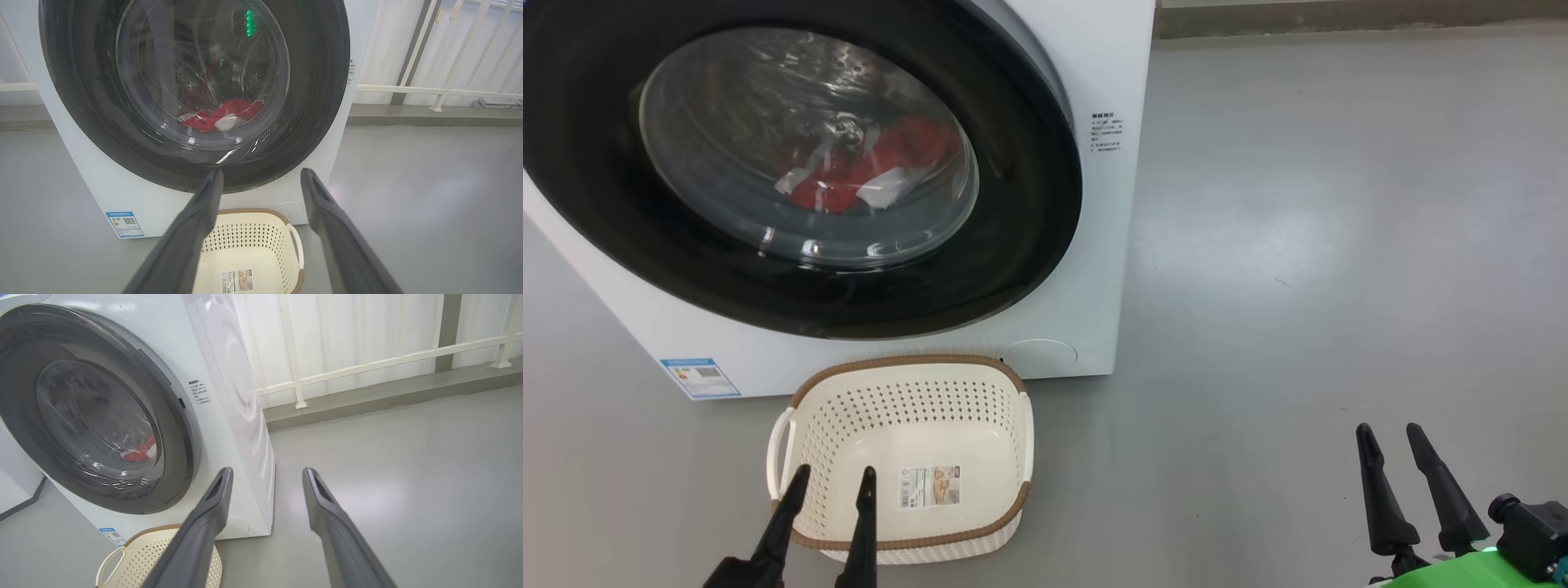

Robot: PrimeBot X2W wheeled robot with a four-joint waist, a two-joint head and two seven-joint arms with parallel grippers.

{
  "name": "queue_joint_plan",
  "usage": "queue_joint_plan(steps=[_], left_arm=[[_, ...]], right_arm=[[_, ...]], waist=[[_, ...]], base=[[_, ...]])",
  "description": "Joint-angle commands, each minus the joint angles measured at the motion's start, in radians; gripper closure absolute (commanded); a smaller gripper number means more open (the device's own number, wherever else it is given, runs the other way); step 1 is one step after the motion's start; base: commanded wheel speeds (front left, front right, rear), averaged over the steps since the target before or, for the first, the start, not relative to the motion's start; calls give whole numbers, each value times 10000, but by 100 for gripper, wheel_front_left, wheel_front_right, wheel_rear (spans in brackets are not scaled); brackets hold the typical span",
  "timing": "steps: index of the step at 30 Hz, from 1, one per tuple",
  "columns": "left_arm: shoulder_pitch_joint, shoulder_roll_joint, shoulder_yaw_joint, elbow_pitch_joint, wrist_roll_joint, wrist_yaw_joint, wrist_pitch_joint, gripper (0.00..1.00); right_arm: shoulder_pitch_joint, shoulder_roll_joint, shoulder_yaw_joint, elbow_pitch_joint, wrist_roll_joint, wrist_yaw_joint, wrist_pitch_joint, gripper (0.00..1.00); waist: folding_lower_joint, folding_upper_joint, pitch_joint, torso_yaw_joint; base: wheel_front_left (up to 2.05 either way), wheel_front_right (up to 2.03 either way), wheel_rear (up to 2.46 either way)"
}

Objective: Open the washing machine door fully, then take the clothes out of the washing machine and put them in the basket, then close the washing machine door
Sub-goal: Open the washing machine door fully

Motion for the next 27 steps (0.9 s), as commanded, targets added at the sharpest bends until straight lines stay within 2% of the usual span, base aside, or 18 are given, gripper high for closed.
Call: queue_joint_plan(steps=[1, 2, 3, 9, 17, 27], left_arm=[[-297, 78, 299, -204, -110, 13, -120, 0], [-304, 78, 289, -214, -110, 12, -120, 0], [-312, 78, 273, -221, -110, 9, -120, 0], [-452, 78, 88, -222, -91, -11, -120, 0], [-928, 78, -189, -287, -155, -20, -120, 0], [-1584, 77, -598, -386, -364, 50, -120, 0]], right_arm=[[-200, -133, 139, -292, 10, -7, -67, 72], [-254, -119, 140, -283, 56, -7, -67, 82], [-330, -107, 164, -274, 114, -7, -67, 100], [-1187, -23, 327, -212, 606, -7, -67, 100], [-3081, -41, 765, 75, 1037, -7, -67, 100], [-5345, -444, 1111, 498, 1687, -7, -67, 100]], waist=[[0, 0, 15, 10], [0, 0, 33, 14], [0, 0, 52, 24], [0, 0, 292, 162], [0, 0, 945, 505], [0, 0, 1833, 1101]], base=[[0, 0, 0], [0, 0, 0], [0, 0, 0], [0, 0, 0], [0, 0, 0], [0, 0, 0]])
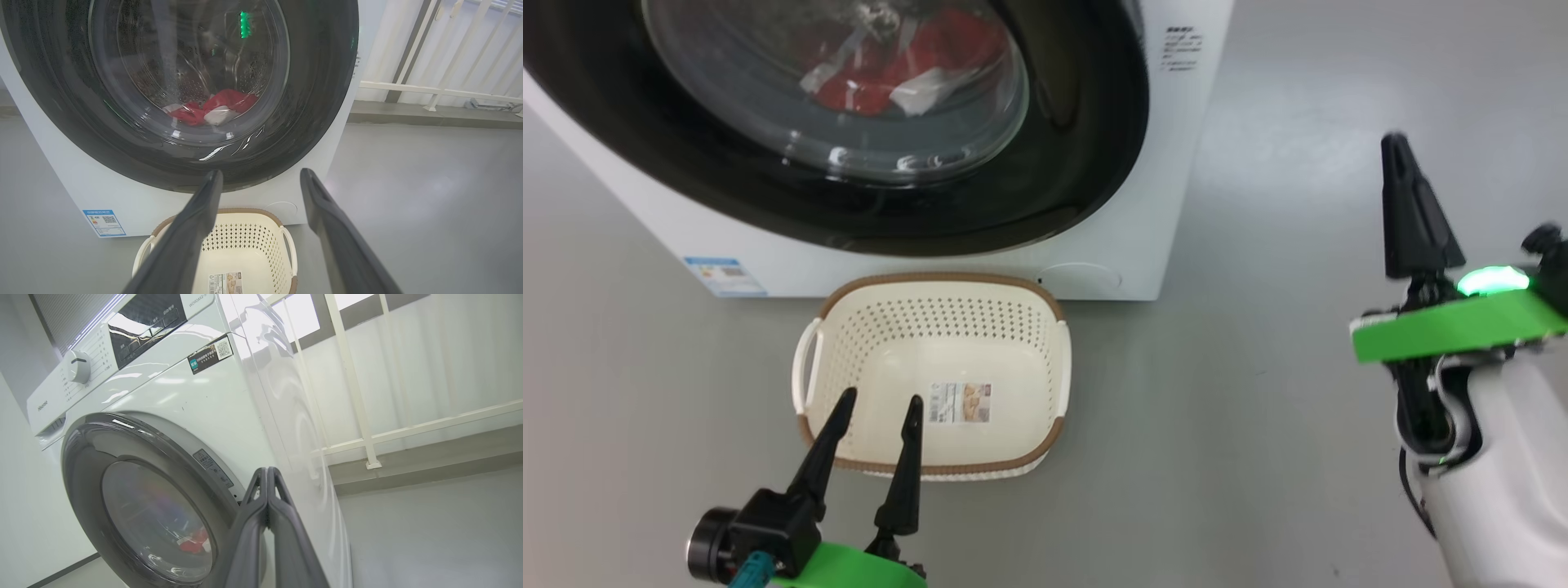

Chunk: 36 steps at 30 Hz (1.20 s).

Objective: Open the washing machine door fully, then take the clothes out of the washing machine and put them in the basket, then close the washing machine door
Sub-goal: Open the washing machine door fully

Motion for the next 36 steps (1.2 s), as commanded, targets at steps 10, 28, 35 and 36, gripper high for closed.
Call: queue_joint_plan(steps=[10, 28, 35, 36], left_arm=[[-848, 76, -297, -417, -449, 243, -120, 0], [-1647, 76, -886, -591, -883, 460, -120, 0], [-1950, 76, -1147, -638, -1060, 514, -120, 0], [-1988, 76, -1162, -639, -1081, 516, -120, 0]], right_arm=[[-2372, -1054, 1233, 679, 2271, -6, -63, 100], [-5350, -2818, 3162, 1210, 7023, -6, 1877, 100], [-6130, -3351, 3373, 1260, 8420, -6, 3304, 100], [-6229, -3428, 3406, 1252, 8569, -6, 3522, 100]], waist=[[0, 0, 1155, 1127], [0, 0, 2516, 1991], [-1, 0, 2899, 2243], [-1, 0, 2943, 2276]], base=[[0, 0, 0], [0, 0, 0], [0, 0, 0], [0, 0, 0]])
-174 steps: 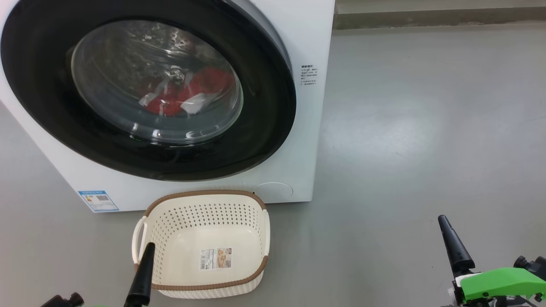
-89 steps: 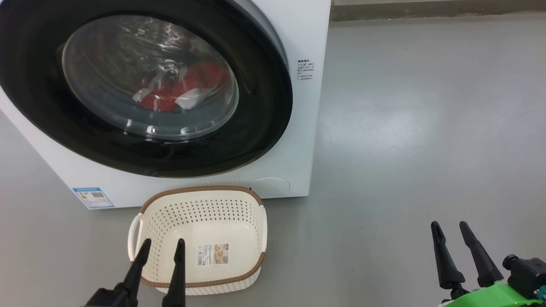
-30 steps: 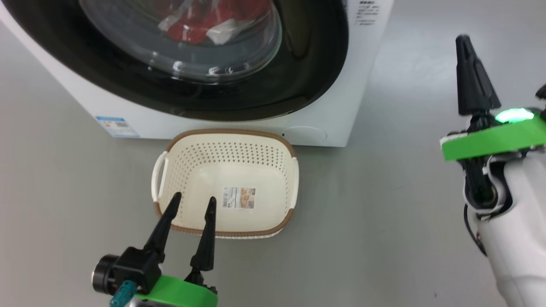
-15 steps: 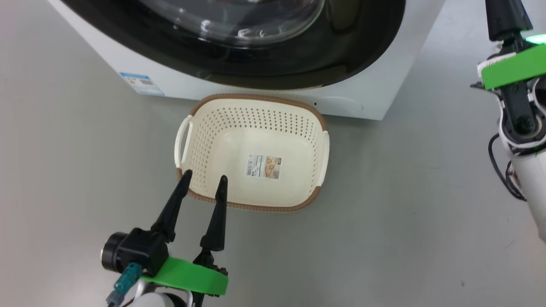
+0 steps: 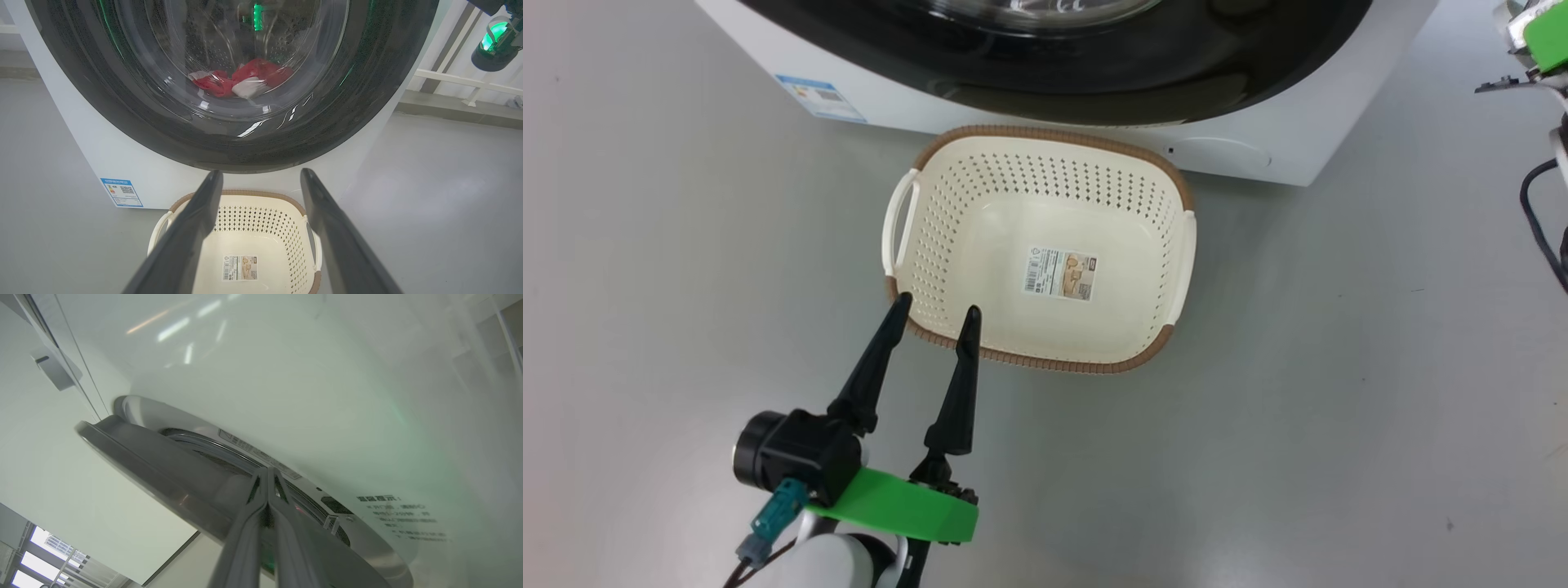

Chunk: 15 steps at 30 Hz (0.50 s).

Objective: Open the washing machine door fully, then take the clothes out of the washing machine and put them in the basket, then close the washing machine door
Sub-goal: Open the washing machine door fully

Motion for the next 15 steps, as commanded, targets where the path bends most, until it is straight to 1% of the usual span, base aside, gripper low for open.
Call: queue_joint_plan(steps=[1, 2, 3, 4, 9, 15], left_arm=[[-126, 110, 255, -265, -119, 76, -118, 0], [-184, 110, 234, -260, -151, 76, -118, 0], [-208, 110, 221, -255, -164, 77, -118, 0], [-208, 110, 221, -255, -164, 77, -118, 0], [-306, 110, 125, -254, -244, 100, -118, 0], [-355, 110, 75, -273, -317, 147, -118, 0]], right_arm=[[-95, -8, 104, -240, 119, -6, 130, 100], [-263, -92, 126, -240, 515, -6, 604, 100], [-327, -113, 104, -203, 740, -6, 831, 100], [-327, -113, 104, -203, 740, -6, 831, 100], [-679, -206, -120, 14, 1782, -6, 1977, 100], [-988, -262, -149, 321, 2416, -6, 3191, 100]], waist=[[-1, 0, 147, 136], [-1, 0, 229, 187], [-1, 0, 254, 207], [-1, 0, 254, 207], [-1, 0, 382, 311], [-1, 0, 456, 355]], base=[[0, 0, 0], [0, 0, 0], [0, 0, 0], [0, 0, 0], [0, 0, 0], [0, 0, 0]])
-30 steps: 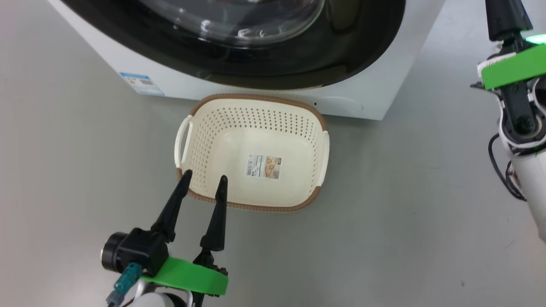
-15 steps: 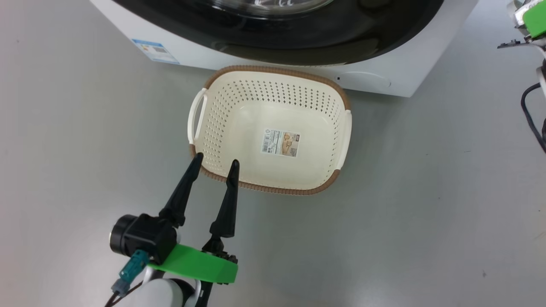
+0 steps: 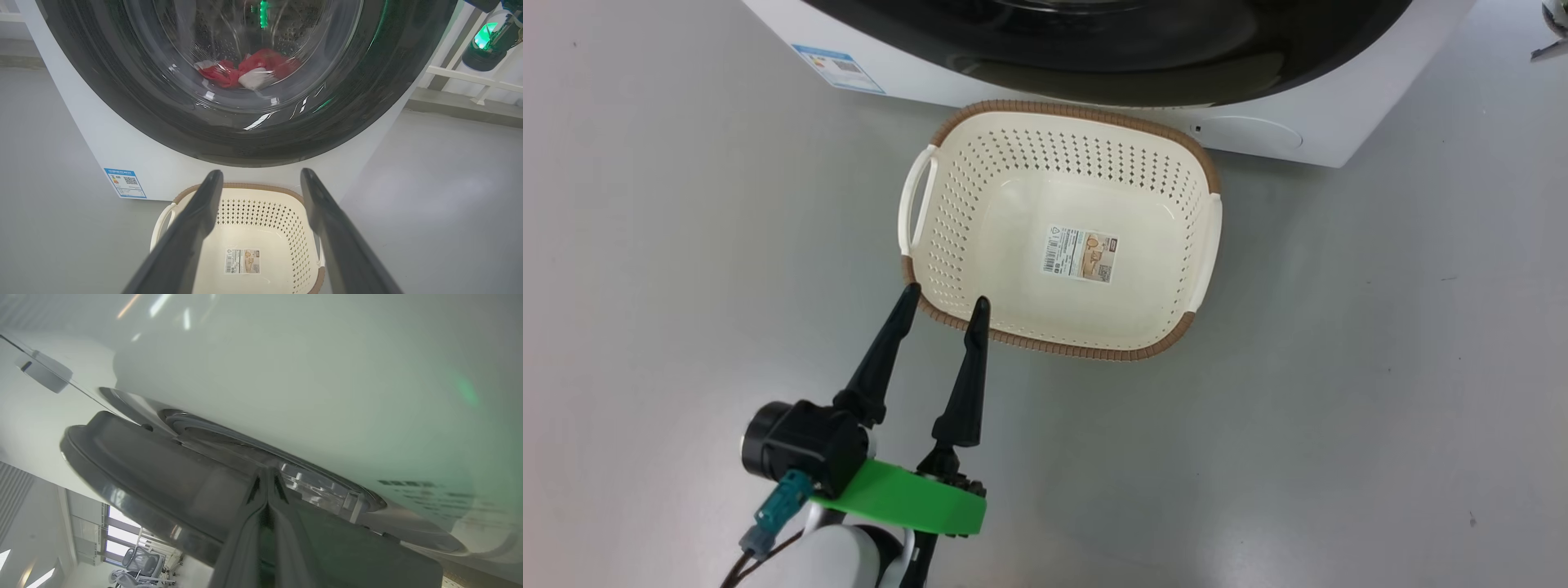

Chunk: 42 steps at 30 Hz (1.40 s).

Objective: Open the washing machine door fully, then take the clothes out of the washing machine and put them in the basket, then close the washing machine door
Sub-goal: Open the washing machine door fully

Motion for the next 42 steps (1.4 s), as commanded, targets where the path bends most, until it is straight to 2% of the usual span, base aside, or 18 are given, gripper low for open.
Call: queue_joint_plan(steps=[1, 13, 42], left_arm=[[-137, 116, 293, -273, -68, 67, -90, 0], [-182, 116, 253, -297, -135, 100, -90, 0], [360, 116, 371, -71, 80, -16, -90, 0]], right_arm=[[-65, 57, 39, -177, 120, -6, 181, 100], [-40, 295, 64, 183, 838, -6, 1822, 100], [2310, 991, 192, -1105, 1064, -6, 3430, 100]], waist=[[0, 0, 9, -5], [0, 0, -68, -41], [0, 0, -1323, -411]], base=[[0, 0, 0], [0, 0, 0], [0, 0, 0]])
